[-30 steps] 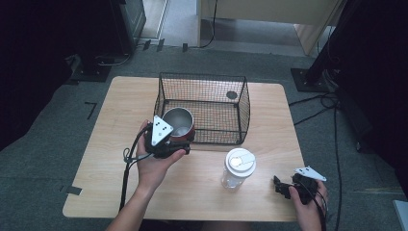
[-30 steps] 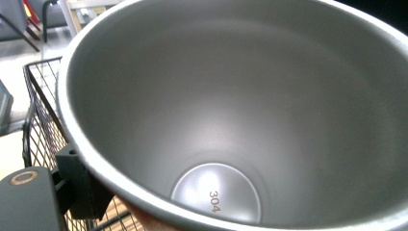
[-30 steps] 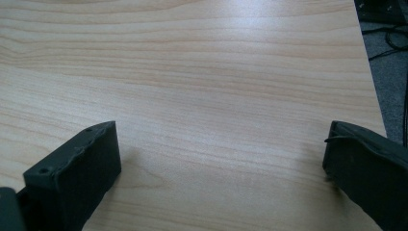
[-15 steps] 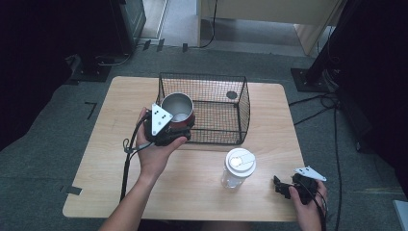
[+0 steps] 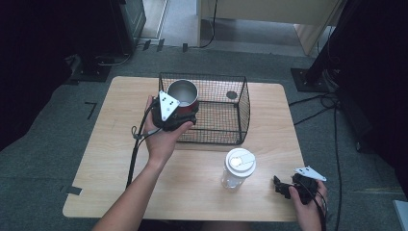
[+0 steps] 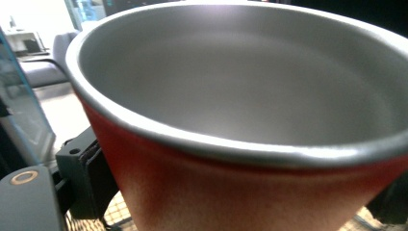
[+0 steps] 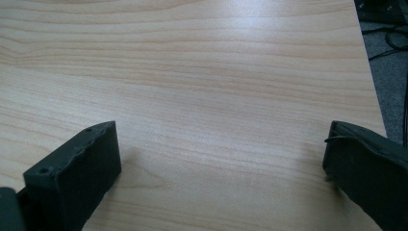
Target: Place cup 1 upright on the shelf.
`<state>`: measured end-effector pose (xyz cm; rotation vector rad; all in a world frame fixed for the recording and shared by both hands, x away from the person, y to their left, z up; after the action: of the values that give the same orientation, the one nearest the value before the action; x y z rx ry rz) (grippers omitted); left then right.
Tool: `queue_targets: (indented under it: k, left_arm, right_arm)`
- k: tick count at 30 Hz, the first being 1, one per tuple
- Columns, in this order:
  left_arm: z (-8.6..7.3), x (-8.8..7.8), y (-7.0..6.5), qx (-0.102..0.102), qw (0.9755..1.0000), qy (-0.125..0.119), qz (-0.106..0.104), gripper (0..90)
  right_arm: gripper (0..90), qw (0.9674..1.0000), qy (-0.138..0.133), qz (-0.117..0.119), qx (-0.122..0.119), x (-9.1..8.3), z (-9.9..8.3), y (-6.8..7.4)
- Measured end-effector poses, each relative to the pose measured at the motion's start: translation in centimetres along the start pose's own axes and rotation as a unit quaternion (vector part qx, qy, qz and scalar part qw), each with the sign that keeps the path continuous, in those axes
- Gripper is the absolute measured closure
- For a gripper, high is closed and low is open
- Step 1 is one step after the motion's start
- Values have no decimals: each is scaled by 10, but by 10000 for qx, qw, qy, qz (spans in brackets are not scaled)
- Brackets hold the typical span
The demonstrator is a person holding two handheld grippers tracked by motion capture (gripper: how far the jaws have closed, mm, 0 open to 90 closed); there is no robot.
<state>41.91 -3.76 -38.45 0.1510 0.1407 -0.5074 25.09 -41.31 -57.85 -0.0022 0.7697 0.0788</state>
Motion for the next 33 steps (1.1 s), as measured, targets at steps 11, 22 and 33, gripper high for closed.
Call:
queue_targets:
  k: [11,22,33]
  left_arm:
    - [-19,41,13,-219,9991,363,58,80]
    - [-36,72,18,-261,9979,587,46,80]
    - [-42,90,25,-338,9960,825,107,80]
  right_arm:
    - [0,10000,4,-2,6,0,0,0]
    - [0,10000,1,2,1,0,0,0]
    - [0,10000,3,-2,7,0,0,0]
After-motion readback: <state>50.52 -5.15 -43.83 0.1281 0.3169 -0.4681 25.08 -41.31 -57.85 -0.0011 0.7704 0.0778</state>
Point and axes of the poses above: each handheld gripper's, and its own axes: x roughly forward along the jaws, z roughly out of its top, y roughly to its left, the point moved 7 cm from there along x, roughly forward along the jaws
